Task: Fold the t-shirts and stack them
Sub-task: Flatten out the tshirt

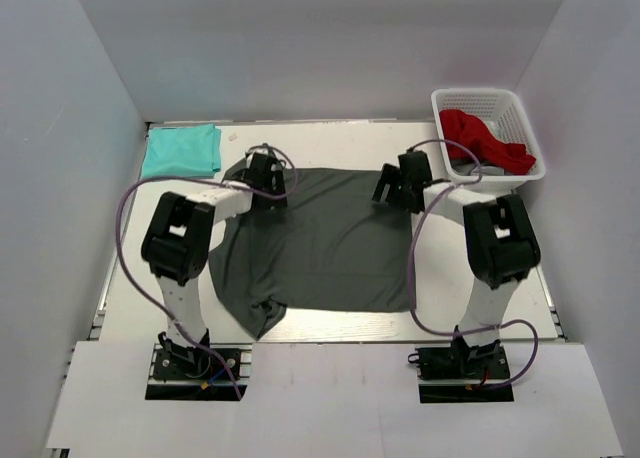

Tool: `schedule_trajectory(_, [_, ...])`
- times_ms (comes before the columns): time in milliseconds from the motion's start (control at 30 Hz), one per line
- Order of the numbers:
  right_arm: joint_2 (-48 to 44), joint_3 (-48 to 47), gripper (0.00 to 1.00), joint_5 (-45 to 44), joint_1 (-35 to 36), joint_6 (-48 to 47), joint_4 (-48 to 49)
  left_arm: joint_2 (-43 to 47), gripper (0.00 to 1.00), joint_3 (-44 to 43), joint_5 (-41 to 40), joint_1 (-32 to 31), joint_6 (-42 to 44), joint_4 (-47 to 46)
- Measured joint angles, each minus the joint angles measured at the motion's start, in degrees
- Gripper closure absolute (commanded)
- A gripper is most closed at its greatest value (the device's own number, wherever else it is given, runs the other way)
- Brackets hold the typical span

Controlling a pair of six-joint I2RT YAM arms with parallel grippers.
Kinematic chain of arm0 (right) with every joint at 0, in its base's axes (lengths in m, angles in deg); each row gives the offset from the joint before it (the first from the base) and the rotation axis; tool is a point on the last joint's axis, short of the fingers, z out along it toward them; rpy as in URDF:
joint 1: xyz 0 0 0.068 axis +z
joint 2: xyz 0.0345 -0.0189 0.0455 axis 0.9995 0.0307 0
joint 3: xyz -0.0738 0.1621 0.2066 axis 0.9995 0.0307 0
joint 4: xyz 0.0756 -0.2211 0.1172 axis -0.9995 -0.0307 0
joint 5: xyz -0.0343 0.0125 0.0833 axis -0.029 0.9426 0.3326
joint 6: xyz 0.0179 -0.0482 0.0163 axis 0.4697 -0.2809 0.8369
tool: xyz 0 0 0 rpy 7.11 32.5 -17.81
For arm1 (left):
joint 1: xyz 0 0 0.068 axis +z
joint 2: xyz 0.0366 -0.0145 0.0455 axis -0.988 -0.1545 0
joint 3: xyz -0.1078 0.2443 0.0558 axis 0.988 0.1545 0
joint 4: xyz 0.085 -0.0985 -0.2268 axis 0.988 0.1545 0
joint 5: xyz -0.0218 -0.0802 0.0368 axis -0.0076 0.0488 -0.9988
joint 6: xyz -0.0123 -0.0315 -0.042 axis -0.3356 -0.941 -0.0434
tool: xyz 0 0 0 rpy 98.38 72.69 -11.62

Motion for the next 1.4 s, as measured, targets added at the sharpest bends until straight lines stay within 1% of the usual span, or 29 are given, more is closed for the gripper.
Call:
schedule_trajectory(133, [7.3, -9.3, 0.1, -0.5, -3.5, 0.1, -0.7, -6.5, 0.0, -8.6, 1.5, 0.5, 2.4, -0.7])
schedule_trajectory(233, [13.1, -17.5, 0.1, -0.2, -5.5, -0.5, -1.6, -9.1, 0.0, -12.5, 3.1, 0.8, 4.6, -0.6])
schedule_trajectory(367, [18.8, -27.6, 0.1, 0.3, -6.7, -3.2, -3.8, -12.2, 0.0, -17.8, 5.3, 1.0, 6.9, 0.0])
schedule_trajectory(433, [20.1, -31.8, 0.1, 0.7, -6.6, -5.0, -4.7, -12.8, 0.0, -20.1, 6.1, 1.0, 7.7, 1.4])
schedule_trajectory(533, [18.8, -33.7, 0.1, 0.9, -5.2, -8.4, -4.6, -12.3, 0.0, -22.5, 7.2, 1.0, 8.5, 2.1])
schedule_trajectory(600, [15.7, -32.5, 0.1, 0.7, -3.5, -10.8, -4.6, -10.7, 0.0, -22.2, 7.6, 0.9, 8.6, 2.4])
schedule_trajectory(667, [9.9, -28.2, 0.1, 0.7, -1.1, -12.7, -3.8, -7.0, 0.0, -19.0, 7.9, 0.7, 8.3, 2.3])
schedule_trajectory(767, [-2.1, -16.8, 0.1, 2.2, 3.8, -14.1, -2.2, 1.7, 0.0, -11.0, 8.4, 0.4, 6.8, 2.5])
schedule_trajectory(833, [-9.8, -9.1, 0.1, 5.7, 8.0, -14.1, -1.2, 8.6, 0.0, -5.2, 9.9, 0.3, 5.3, 2.2])
schedule_trajectory(933, [-16.2, -1.2, 0.1, 12.2, 14.9, -13.9, -0.3, 18.3, 0.0, 3.4, 12.7, 0.3, 3.0, 0.5])
schedule_trajectory(1033, [-16.9, 2.4, 0.1, 17.0, 21.6, -13.0, -0.6, 25.0, 0.0, 11.2, 16.5, 0.3, 1.3, -3.4])
schedule_trajectory(1100, [-16.1, 3.8, 0.1, 19.6, 25.7, -11.7, -0.5, 27.0, 0.0, 14.7, 18.3, 0.3, 0.4, -4.3])
schedule_trajectory(1200, [-14.5, 4.8, 0.1, 20.6, 31.3, -10.4, -0.5, 26.6, 0.0, 16.0, 18.6, 0.3, -0.4, -3.9])
schedule_trajectory(1233, [-13.6, 4.8, 0.11, 20.4, 32.9, -9.9, -0.5, 26.6, 0.0, 16.0, 18.4, 0.3, -0.7, -3.5])
schedule_trajectory(1400, [-5.4, 2.4, 0.16, 17.4, 39.6, -7.9, -1.9, 26.8, 0.0, 17.7, 17.9, 0.3, -2.4, -4.3])
